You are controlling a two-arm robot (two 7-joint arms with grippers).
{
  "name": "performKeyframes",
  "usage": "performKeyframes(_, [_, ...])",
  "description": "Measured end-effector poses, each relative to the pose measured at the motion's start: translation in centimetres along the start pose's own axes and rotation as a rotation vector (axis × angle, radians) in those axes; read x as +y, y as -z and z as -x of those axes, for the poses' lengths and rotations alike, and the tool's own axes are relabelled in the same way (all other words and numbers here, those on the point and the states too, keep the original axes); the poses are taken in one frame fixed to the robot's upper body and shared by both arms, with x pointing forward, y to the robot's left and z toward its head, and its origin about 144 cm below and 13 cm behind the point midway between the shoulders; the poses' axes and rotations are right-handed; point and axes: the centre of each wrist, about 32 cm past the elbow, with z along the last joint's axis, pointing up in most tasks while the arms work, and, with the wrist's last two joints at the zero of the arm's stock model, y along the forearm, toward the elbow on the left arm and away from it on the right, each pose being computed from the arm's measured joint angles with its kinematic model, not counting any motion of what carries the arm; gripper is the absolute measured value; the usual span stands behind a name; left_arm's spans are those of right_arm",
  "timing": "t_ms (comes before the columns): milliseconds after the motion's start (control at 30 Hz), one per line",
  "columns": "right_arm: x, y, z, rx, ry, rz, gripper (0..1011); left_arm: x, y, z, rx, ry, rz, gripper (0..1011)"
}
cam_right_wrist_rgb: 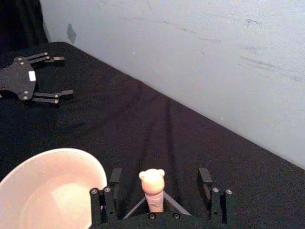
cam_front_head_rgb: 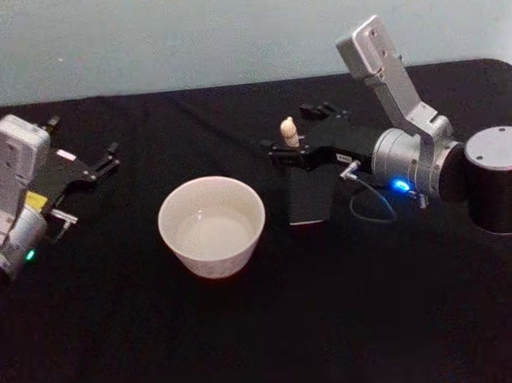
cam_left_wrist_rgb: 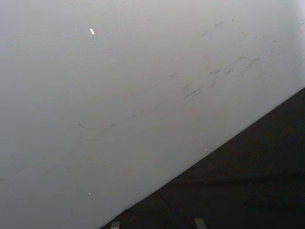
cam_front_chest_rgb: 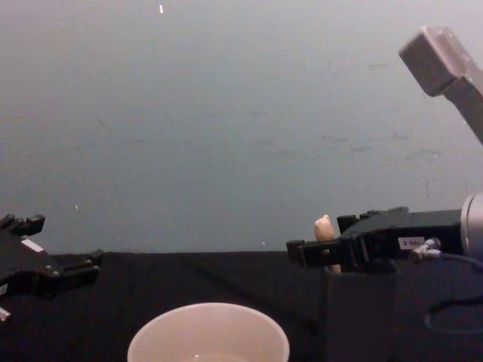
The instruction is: Pick up the stirring spoon with one hand, stir inside the cup, then place it back in its original position.
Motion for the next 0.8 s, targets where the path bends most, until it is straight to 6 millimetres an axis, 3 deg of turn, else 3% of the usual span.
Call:
performKeyframes(600, [-0.15, 0.02, 0.05, -0.002, -0.003, -0.004, 1000, 0.00, 0.00, 0.00, 0.000, 0.000, 0.000, 1001])
performKeyframes(800, [-0.15, 0.02, 0.04, -0.002, -0.003, -0.003, 882, 0.00, 0.00, 0.00, 0.000, 0.000, 0.000, 1001])
